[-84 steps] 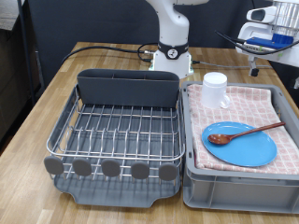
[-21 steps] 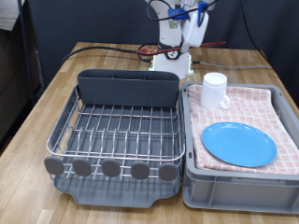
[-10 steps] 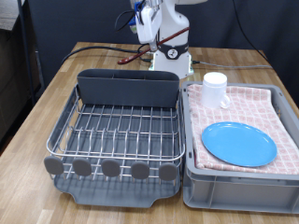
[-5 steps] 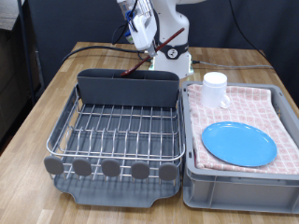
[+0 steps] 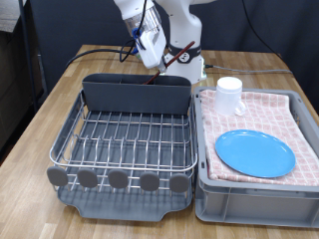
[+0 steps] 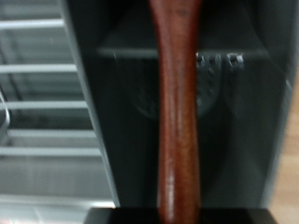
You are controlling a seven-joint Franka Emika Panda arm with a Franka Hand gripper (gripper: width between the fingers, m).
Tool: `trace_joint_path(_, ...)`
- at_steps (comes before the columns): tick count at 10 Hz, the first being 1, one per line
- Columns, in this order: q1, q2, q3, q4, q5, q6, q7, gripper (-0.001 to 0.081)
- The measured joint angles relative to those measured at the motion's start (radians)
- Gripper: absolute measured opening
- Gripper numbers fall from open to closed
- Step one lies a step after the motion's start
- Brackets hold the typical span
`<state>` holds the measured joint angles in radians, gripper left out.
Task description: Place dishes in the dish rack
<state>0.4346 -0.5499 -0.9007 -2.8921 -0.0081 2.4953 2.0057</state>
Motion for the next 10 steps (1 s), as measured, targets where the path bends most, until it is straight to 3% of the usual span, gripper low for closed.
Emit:
trace_joint_path(1, -0.004, 0.036, 0.019, -0.004, -0.015, 0.057, 0.026, 0.0088)
trace_joint_path(2, -0.023, 0.072, 0.063, -0.003, -0.059, 0.108, 0.074, 0.0172)
trace_joint_path(3, -0.061, 0.103, 0.126, -0.001, -0.121, 0.127, 0.144, 0.0172)
trace_joint_path(4, -0.098, 0.123, 0.187, 0.003, -0.177, 0.13, 0.214, 0.0338)
trace_joint_path(5, -0.124, 0.133, 0.237, 0.008, -0.217, 0.13, 0.272, 0.0338)
trace_joint_path(7, -0.147, 0.135, 0.302, 0.018, -0.256, 0.105, 0.35, 0.0688)
trace_joint_path(8, -0.154, 0.135, 0.327, 0.024, -0.275, 0.095, 0.381, 0.0688)
trace_joint_path(9, -0.18, 0.134, 0.374, 0.033, -0.336, 0.072, 0.439, 0.0781)
trace_joint_path(10, -0.209, 0.127, 0.435, 0.045, -0.396, 0.035, 0.507, 0.0781)
